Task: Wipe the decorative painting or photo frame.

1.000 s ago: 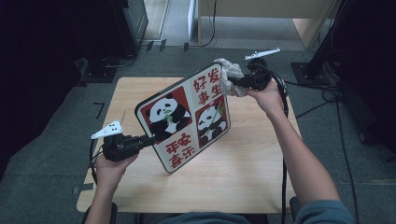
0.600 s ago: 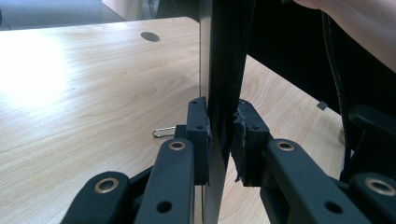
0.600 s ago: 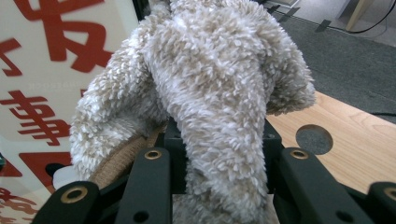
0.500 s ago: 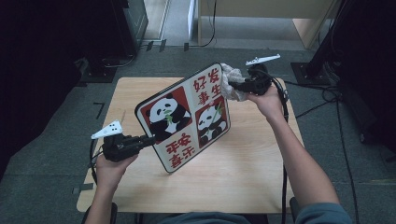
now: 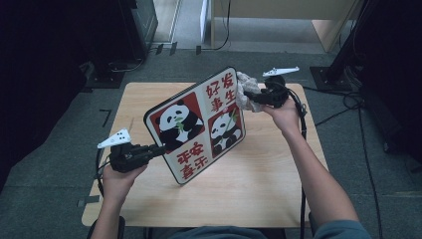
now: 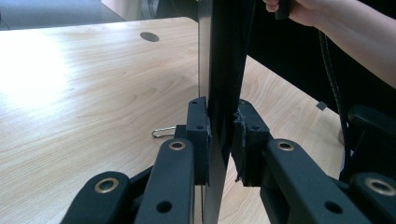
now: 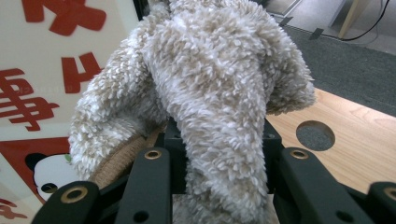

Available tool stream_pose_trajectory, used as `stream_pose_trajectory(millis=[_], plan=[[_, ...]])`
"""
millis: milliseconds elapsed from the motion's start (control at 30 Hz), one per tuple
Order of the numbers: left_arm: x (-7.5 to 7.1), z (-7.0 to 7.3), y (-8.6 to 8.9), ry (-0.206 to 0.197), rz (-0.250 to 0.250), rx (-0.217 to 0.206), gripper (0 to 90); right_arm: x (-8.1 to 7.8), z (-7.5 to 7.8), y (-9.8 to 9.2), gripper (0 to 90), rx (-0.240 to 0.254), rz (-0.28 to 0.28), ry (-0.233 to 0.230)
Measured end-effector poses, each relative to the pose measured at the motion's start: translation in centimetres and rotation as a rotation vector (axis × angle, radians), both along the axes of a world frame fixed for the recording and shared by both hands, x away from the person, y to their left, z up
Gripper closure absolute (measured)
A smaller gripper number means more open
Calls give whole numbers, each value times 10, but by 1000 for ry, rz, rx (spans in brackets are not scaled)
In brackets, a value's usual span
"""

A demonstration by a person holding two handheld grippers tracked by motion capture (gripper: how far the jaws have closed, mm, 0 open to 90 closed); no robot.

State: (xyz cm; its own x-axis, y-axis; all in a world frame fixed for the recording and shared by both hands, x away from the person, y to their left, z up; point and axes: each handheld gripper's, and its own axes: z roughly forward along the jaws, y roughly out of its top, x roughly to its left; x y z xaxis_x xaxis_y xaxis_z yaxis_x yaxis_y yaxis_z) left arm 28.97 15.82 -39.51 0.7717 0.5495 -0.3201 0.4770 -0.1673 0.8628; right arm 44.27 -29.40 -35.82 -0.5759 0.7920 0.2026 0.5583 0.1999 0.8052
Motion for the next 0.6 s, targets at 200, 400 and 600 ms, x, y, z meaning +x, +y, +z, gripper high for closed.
stream_pose_trajectory(millis=[200, 400, 600], plan=[[0, 0, -1, 0, -2, -2, 786, -4, -7, 1, 675, -13, -15, -27], [0, 0, -1, 0, -3, -2, 786, -7, -14, 1, 674, -14, -20, -41], [0, 0, -1, 1, -2, -3, 786, -10, -21, 0, 673, -31, -20, -39]])
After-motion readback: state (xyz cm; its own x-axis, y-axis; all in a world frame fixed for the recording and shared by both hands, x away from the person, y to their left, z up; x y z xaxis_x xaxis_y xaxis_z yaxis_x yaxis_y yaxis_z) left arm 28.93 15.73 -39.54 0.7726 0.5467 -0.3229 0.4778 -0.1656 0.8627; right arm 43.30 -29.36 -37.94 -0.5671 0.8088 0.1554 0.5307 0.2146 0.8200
